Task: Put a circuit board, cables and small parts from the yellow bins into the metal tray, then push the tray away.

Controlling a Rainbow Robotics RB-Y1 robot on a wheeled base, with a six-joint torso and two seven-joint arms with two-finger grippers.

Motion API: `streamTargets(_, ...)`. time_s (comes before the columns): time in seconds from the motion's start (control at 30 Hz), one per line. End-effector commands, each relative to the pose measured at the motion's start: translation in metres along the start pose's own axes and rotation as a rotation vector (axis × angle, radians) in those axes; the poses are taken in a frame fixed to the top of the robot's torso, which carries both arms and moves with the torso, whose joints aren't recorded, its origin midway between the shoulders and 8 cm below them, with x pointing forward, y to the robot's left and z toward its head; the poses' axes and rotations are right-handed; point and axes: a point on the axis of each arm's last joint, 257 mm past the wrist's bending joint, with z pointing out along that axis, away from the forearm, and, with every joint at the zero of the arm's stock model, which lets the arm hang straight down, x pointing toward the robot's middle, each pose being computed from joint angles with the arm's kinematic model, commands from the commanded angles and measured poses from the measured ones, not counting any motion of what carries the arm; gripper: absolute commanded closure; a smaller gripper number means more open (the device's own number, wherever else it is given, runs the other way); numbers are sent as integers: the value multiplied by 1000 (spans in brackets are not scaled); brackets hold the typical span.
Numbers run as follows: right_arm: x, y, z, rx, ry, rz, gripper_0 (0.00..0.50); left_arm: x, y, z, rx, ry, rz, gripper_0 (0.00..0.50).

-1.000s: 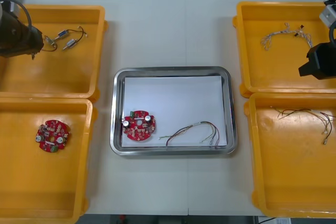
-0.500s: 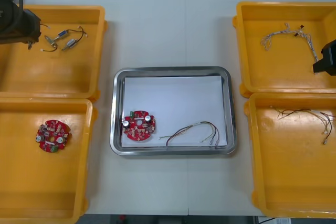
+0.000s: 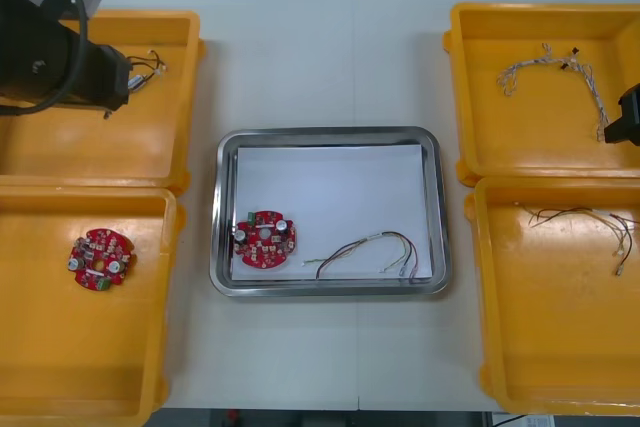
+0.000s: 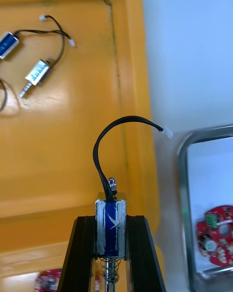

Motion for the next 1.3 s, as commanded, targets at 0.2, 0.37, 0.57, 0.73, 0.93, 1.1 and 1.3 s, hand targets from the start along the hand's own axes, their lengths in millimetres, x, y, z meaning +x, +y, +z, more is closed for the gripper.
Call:
streamTargets(0.2,-29,-27,-17,38,-34,35,0,27,-70,22,-4,-32,-100,500)
streamTargets(0.37,-31,-33,-16,50,-30,29,0,37,-102,41,11,-45,-84,500)
streamTargets(0.57,-40,-39,-15,62,-47,18,0,57,-130,59,18,-30,-23,500)
streamTargets(0.73,-53,-45,-7,59,-66,0,0,72,-141,75,16,-23,24,500)
streamTargets(0.93,-77,-58,4,81,-91,-50,0,78,-149,89,36,-15,41,500)
streamTargets(1.1,-97,-61,14,81,-114,-57,0,81,-152,103,30,-16,61,500)
streamTargets(1.3,-119,-65,30,111,-145,-59,0,81,-155,118,37,-19,74,500)
